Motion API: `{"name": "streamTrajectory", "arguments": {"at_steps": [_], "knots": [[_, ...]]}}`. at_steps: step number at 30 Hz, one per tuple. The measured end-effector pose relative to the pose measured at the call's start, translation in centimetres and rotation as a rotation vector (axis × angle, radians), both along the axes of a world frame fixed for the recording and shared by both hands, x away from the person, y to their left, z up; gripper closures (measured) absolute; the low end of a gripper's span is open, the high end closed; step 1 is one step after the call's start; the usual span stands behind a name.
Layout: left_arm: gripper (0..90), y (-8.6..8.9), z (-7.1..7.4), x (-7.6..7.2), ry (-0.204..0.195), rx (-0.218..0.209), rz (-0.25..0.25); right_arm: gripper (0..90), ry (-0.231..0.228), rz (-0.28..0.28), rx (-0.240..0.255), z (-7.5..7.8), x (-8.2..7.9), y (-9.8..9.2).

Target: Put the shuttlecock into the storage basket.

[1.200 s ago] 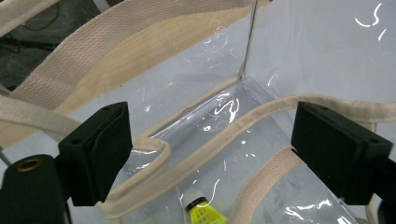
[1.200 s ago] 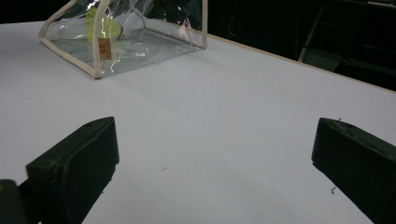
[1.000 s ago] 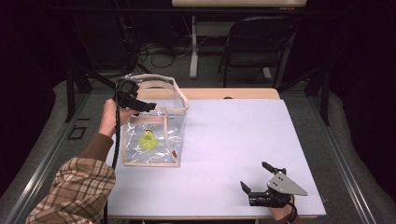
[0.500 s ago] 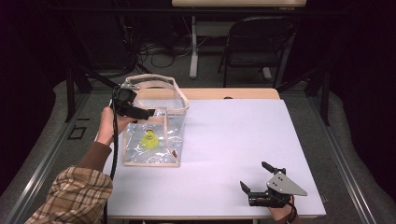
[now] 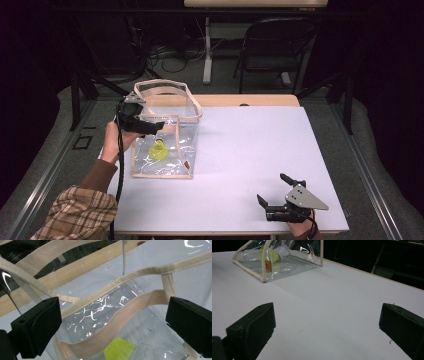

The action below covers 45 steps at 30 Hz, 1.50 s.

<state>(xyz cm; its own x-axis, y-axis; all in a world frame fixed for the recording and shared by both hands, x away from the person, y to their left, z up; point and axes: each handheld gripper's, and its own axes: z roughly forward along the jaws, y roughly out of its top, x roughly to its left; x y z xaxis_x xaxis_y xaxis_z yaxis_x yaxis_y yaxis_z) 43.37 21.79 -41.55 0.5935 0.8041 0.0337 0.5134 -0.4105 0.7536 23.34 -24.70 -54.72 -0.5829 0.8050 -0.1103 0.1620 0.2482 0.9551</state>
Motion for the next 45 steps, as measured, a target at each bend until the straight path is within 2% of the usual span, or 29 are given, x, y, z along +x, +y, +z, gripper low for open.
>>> {"name": "streamTrajectory", "arguments": {"at_steps": [6, 12, 22, 34, 45], "knots": [[0.2, 0.3, -0.2, -1.1, -0.038, -0.015, 0.003, 0.1, -0.001, 0.001, 0.000, 0.0, 0.0, 0.0], [0.2, 0.6, -0.7, -2.2, -0.053, -0.028, -0.001, 0.1, -0.001, 0.000, -0.001, 0.0, 0.0, 0.0], [0.1, 0.9, -1.2, -4.3, -0.112, -0.052, 0.002, 0.1, 0.000, 0.001, -0.001, 0.0, 0.0, 0.0], [0.1, 1.0, -2.0, -6.8, -0.154, -0.071, -0.011, 0.1, -0.001, 0.002, -0.001, 0.0, 0.0, 0.1], [0.2, 1.3, -2.8, -8.7, -0.193, -0.107, -0.016, 0.1, -0.001, 0.002, -0.001, 0.0, 0.0, 0.1]]}}
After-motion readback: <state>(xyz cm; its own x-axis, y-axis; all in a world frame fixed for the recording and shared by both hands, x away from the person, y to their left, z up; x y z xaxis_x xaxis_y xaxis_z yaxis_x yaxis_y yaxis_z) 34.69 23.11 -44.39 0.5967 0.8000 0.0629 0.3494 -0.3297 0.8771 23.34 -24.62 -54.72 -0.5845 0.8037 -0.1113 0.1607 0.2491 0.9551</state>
